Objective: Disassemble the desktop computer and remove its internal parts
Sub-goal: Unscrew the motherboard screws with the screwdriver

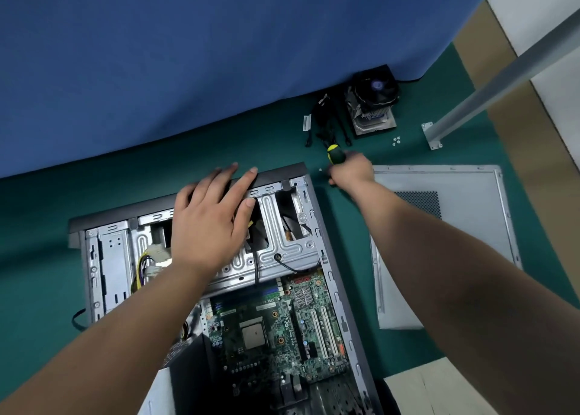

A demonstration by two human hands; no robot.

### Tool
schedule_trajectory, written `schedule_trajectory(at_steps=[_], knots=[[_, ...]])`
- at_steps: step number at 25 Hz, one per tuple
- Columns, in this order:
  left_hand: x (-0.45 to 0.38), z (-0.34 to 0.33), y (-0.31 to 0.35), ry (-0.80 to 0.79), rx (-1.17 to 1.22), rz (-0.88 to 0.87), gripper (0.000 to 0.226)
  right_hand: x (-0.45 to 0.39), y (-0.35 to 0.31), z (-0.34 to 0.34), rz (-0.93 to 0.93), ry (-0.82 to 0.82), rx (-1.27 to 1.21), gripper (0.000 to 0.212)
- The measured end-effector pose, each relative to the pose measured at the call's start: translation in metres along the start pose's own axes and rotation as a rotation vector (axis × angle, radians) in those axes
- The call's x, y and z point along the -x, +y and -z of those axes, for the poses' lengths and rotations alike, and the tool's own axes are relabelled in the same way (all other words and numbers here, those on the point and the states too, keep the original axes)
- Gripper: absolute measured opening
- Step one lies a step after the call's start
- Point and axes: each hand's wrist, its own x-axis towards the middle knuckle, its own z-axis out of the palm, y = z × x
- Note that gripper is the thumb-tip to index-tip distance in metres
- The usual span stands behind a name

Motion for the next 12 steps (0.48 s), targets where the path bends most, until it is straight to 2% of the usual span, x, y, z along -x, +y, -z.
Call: schedule_trajectory(at_steps=[3,8,12], knots=[[-0.001,-0.002,0.0,0.013,-0.004,-0.003,0.048,-0.004,-0.001,-0.008,0.019,0.045,0.104,0.02],[0.0,-0.005,-0.002,0.028,-0.01,-0.002,0.047,-0.006,0.007,-0.017,0.025,0.05,0.111,0.004],[-0.002,-0.005,-0.002,0.031,-0.012,-0.002,0.047,-0.004,0.01,-0.011,0.029,0.047,0.042,0.009]])
